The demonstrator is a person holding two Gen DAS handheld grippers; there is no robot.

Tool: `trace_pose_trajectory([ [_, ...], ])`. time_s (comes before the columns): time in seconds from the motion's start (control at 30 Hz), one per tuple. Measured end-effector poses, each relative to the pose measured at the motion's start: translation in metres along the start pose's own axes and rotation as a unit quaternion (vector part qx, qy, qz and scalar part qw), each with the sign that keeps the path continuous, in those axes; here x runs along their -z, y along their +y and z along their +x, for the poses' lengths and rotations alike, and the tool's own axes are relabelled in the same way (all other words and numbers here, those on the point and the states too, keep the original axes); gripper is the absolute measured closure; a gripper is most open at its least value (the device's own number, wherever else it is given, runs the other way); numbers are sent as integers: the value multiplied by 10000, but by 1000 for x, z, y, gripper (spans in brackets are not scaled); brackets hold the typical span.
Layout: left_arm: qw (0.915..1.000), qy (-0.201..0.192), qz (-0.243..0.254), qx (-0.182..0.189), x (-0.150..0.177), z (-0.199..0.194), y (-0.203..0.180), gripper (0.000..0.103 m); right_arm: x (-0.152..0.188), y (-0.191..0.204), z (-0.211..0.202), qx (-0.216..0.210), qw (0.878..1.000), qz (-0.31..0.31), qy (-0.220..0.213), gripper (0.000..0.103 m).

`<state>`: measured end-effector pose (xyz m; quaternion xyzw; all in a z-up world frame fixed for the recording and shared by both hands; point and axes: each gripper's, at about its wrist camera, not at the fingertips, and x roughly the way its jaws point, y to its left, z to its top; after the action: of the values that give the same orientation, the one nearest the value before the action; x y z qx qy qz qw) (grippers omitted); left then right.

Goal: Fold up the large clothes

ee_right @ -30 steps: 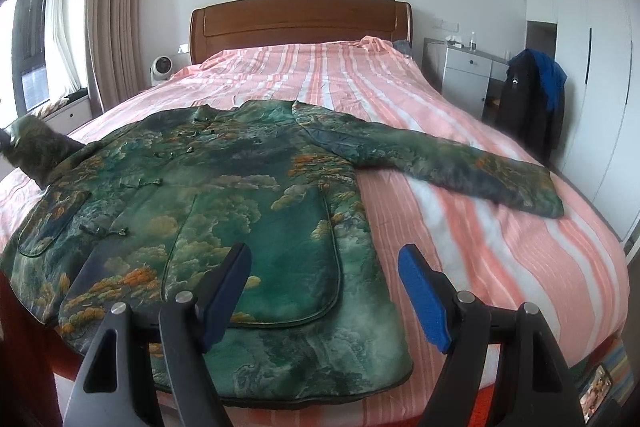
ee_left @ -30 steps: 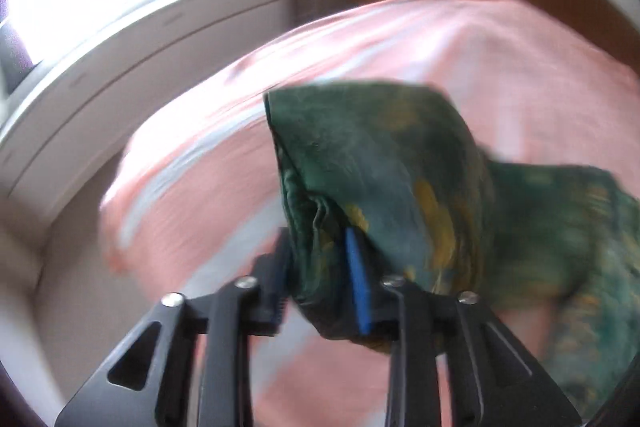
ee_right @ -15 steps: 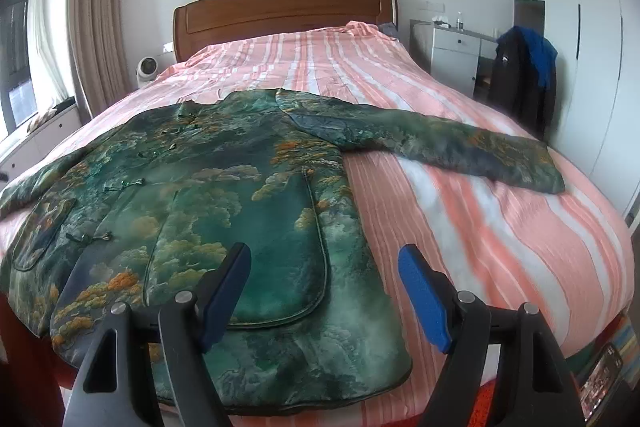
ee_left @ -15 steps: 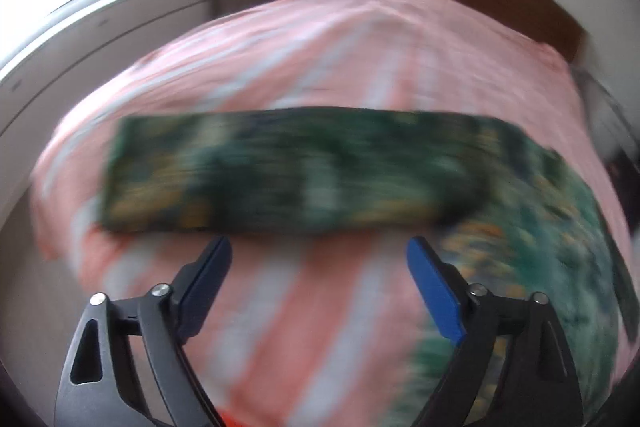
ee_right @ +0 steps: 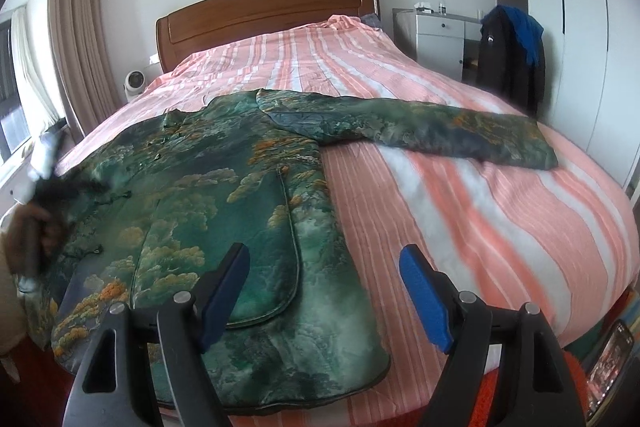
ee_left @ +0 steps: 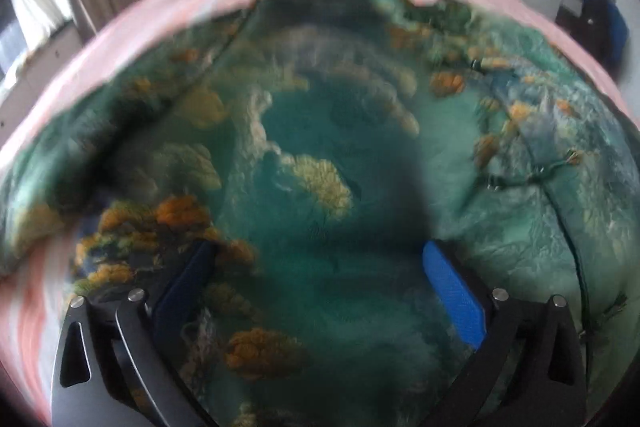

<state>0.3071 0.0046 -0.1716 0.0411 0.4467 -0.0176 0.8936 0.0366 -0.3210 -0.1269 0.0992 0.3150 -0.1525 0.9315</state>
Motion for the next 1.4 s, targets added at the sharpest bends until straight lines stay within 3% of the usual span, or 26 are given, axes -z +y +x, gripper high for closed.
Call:
trace_pose_trajectory([
  [0.07,9999,-29,8,-168,0,-4,-1,0,0,-2,-1,-31,10000,28,-6,26],
  [0.47,9999,-107,12,-103,5,2,-1,0,-1,-6,1,-131,9998,145,-32,22],
  [1.4,9999,-105,10,-101,5,2,-1,0,2,1,11,-97,9999,32,108,22],
])
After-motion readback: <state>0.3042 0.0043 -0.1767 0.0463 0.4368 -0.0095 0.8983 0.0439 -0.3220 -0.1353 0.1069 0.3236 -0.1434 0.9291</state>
